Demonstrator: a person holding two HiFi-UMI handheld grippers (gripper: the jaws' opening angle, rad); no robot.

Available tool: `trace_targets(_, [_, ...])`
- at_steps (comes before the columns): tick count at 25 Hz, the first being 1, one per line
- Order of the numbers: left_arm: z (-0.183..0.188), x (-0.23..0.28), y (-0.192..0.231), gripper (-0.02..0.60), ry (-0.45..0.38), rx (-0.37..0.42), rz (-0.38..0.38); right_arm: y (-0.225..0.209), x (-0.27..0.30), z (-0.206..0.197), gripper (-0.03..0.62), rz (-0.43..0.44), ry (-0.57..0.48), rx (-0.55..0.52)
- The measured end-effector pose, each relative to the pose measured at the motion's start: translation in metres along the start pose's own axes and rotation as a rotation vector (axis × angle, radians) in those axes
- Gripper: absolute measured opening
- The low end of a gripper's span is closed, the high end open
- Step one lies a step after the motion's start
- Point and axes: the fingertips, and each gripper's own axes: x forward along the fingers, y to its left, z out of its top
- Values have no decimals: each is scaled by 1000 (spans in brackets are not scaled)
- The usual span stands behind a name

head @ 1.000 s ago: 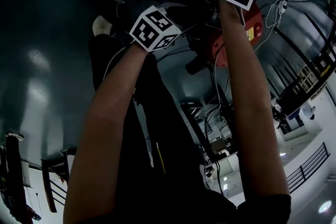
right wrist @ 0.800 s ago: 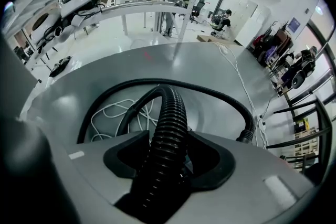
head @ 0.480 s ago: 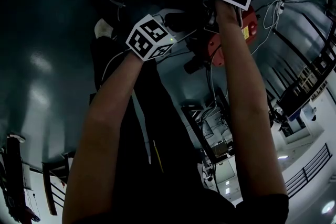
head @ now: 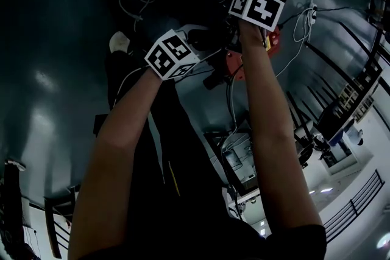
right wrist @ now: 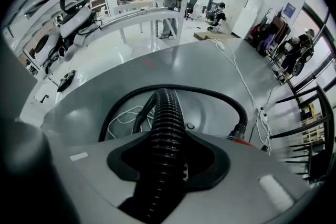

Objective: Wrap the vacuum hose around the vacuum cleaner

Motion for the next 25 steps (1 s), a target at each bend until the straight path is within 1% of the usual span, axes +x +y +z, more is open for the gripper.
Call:
trace_targets(3, [6, -5, -10, 166, 22, 13, -9, 0, -13, 1, 170, 10, -3, 14])
trace_targets(10, [17, -7, -34, 164, 37, 16, -3, -5, -42, 2, 169, 27, -33, 16])
trace_targets(13, [20, -4, -45, 163, 39, 15, -5, -13, -53, 0, 169, 45, -49, 41])
trace_targets(25, [29, 21, -102, 161, 89, 10, 8, -57, -101, -15, 169, 105, -114, 101])
